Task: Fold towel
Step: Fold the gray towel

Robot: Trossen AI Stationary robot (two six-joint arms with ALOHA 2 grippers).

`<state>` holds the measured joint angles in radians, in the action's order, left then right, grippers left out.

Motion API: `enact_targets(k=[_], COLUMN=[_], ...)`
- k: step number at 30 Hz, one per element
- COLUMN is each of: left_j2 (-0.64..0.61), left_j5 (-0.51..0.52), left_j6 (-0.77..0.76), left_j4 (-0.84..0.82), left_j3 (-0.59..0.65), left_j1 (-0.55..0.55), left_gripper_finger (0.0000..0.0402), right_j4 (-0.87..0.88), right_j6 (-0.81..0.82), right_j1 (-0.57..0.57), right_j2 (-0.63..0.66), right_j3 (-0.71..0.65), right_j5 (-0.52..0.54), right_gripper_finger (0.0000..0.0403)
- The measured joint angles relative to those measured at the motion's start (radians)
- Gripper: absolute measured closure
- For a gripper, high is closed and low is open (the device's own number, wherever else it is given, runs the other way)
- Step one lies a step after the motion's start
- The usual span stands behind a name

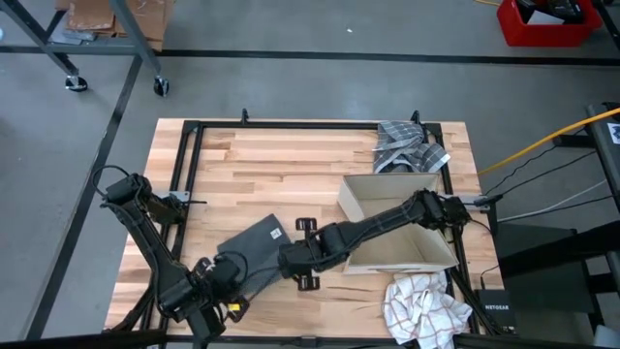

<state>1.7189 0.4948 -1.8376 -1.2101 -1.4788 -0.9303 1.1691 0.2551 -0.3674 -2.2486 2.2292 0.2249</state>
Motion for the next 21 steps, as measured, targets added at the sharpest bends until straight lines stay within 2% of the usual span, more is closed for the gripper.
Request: enact_targets(k=[6,13,16,21], left_j2=[0.000,0.011,0.033,0.047], left_j5=[0.003,-0.008,-0.013,-0.017], left_j6=[-0.144,-0.219,-0.242,-0.194], left_j4=[-0.126,-0.251,-0.251,-0.137], left_j3=[0.000,0.000,0.000,0.000], left_j1=[0.000,-0.001,0.004,0.004], left_gripper_finger=[0.0400,0.0400,0.0400,0.0400], right_j4=[-0.008,-0.080,-0.087,-0.075], right_j6=[-0.036,-0.105,-0.105,-0.107], right_j1=[0.062,0.128,0.148,0.152], right_j2=[0.000,0.000,0.000,0.000], right_j3=[0.000,0.000,0.000,0.000], right_j5=[0.001,-0.008,-0.014,-0.061], right_gripper_finger=[0.0402,0.0402,0.0402,0.0402])
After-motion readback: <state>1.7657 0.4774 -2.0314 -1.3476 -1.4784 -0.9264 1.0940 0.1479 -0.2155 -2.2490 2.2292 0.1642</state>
